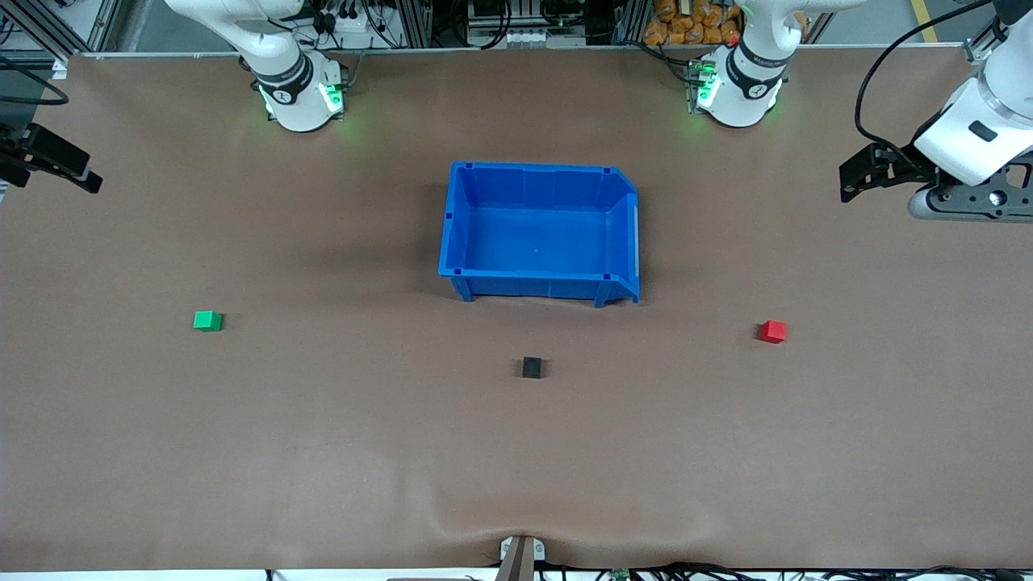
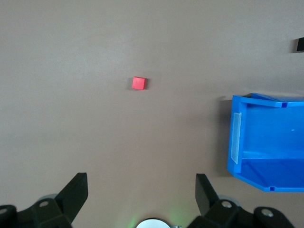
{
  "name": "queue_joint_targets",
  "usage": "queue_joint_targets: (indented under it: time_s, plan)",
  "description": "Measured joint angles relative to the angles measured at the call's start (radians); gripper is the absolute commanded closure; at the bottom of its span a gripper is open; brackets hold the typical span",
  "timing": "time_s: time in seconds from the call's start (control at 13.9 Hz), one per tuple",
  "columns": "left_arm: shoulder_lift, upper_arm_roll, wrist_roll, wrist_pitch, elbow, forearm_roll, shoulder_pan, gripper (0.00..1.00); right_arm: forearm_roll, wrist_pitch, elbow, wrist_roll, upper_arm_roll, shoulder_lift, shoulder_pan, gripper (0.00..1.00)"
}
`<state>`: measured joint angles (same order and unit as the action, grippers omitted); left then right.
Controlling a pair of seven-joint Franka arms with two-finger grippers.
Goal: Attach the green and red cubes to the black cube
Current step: 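Move the left gripper down toward the red cube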
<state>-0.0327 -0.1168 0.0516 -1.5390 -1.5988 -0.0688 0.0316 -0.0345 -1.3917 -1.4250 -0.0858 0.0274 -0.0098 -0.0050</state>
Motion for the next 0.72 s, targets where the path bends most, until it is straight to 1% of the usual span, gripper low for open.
queue_joint_targets:
  time_s: [0.43,0.72]
  plan:
    - [0.012,0.000,-0.002,0.006,-0.002,0.000,0.000,0.00,0.003,0.001,0.000,0.021,0.002,0.000,0.000,0.00]
    - [0.087,0.000,0.012,-0.009,-0.006,0.000,0.001,0.00,0.002,0.000,0.000,0.021,0.009,0.000,-0.003,0.00]
